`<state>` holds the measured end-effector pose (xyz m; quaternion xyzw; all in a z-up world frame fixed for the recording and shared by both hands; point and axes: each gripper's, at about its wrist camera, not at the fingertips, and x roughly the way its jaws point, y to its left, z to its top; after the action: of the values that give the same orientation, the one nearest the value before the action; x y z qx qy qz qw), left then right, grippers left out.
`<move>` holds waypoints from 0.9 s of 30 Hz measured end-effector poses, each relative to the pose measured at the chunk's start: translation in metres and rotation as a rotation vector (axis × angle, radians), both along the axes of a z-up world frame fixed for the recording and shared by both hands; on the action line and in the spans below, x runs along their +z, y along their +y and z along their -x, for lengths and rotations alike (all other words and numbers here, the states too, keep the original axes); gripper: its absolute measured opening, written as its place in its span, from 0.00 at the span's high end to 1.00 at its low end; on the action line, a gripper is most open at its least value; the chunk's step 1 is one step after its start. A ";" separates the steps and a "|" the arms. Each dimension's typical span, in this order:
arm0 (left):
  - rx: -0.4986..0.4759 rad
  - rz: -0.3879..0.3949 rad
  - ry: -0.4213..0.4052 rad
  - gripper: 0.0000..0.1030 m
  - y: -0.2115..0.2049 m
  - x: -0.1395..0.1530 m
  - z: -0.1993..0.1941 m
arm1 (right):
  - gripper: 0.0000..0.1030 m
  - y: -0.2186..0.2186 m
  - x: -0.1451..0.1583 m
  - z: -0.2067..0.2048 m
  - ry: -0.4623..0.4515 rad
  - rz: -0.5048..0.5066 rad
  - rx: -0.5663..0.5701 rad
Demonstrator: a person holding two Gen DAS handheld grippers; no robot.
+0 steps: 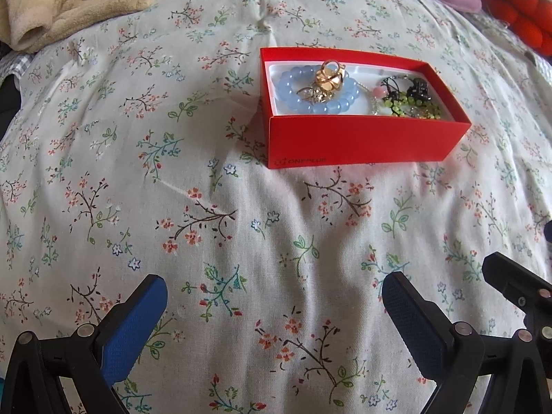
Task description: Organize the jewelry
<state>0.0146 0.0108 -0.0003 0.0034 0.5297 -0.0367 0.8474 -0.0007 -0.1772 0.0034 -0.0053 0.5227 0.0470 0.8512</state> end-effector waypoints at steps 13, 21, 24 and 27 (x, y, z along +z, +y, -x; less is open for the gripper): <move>-0.005 -0.003 0.001 0.01 -0.002 0.000 0.000 | 0.00 0.003 -0.001 0.000 0.002 0.006 0.006; -0.006 -0.004 0.002 0.01 -0.003 0.000 0.000 | 0.00 0.003 -0.002 0.000 0.002 0.007 0.006; -0.005 -0.006 0.000 0.01 -0.002 0.000 0.000 | 0.00 0.003 -0.001 0.000 0.000 0.008 0.004; -0.005 -0.004 -0.002 0.01 -0.001 0.000 0.000 | 0.00 0.003 -0.002 0.000 0.000 0.009 0.001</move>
<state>0.0146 0.0101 0.0001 0.0067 0.5289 -0.0377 0.8478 -0.0005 -0.1741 0.0018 -0.0094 0.5228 0.0453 0.8512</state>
